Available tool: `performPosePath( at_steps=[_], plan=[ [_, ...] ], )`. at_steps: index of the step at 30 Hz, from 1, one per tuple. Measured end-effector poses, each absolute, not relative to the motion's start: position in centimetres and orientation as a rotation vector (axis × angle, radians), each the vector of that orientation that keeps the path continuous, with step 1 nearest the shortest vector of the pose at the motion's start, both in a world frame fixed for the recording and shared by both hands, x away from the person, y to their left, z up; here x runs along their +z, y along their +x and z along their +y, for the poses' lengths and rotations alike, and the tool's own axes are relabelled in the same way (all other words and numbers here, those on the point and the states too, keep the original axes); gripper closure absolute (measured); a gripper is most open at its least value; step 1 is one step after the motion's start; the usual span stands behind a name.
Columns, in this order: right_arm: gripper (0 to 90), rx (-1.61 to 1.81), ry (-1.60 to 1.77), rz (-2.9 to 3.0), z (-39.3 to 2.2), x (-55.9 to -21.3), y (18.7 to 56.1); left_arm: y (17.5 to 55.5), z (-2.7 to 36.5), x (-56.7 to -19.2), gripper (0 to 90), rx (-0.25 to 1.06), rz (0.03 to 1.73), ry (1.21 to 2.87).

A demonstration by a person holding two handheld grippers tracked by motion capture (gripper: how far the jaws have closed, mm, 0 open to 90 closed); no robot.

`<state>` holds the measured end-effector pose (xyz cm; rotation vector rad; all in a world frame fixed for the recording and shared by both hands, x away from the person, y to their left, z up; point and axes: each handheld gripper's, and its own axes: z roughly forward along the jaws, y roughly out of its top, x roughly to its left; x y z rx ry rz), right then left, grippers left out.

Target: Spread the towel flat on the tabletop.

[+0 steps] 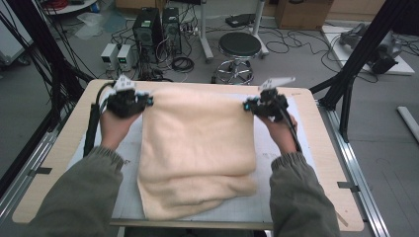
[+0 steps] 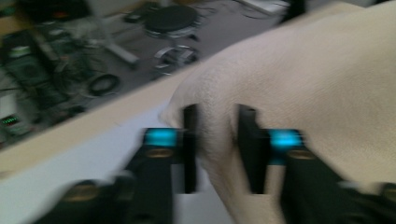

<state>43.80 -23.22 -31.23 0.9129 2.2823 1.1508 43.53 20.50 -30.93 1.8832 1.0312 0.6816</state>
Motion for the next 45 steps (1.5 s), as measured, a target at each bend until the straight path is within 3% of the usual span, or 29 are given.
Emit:
performPosePath(
  at_steps=[1, 5, 8, 15, 27, 39, 43, 45],
  plan=[
    [53.7, 1.145, 0.988, 2.237, -23.5, -30.7, 44.7, 44.2, 20.4, -30.8, 48.7, 0.621, 1.055, 1.878],
    [51.7, 1.146, 0.981, 2.292, -23.1, -31.8, 44.7, 43.5, 20.0, -32.3, 50.7, 0.625, 0.968, 1.972],
    [51.7, 1.14, 0.945, 2.389, -22.6, -34.6, 42.4, 42.4, 20.7, -34.1, 49.8, 0.55, 0.978, 1.985],
    [51.6, 1.156, 0.838, 2.475, -22.3, -36.6, 38.1, 37.6, 21.0, -36.8, 48.3, 0.467, 0.877, 2.023],
    [49.3, 1.268, 0.7, 2.479, -23.7, -37.6, 30.7, 29.9, 20.8, -38.3, 35.5, 0.405, 0.749, 2.0],
    [42.2, 1.367, 0.59, 2.567, -24.3, -41.0, 24.4, 23.7, 19.5, -41.0, 30.1, 0.268, 0.639, 2.049],
    [42.5, 1.3, 0.551, 2.623, -23.4, -41.8, 24.0, 22.8, 17.8, -42.1, 30.1, 0.189, 0.535, 2.15],
    [49.3, 1.252, 0.552, 2.649, -22.8, -42.4, 24.4, 22.8, 17.0, -42.9, 32.3, 0.159, 0.49, 2.22]
  ],
)
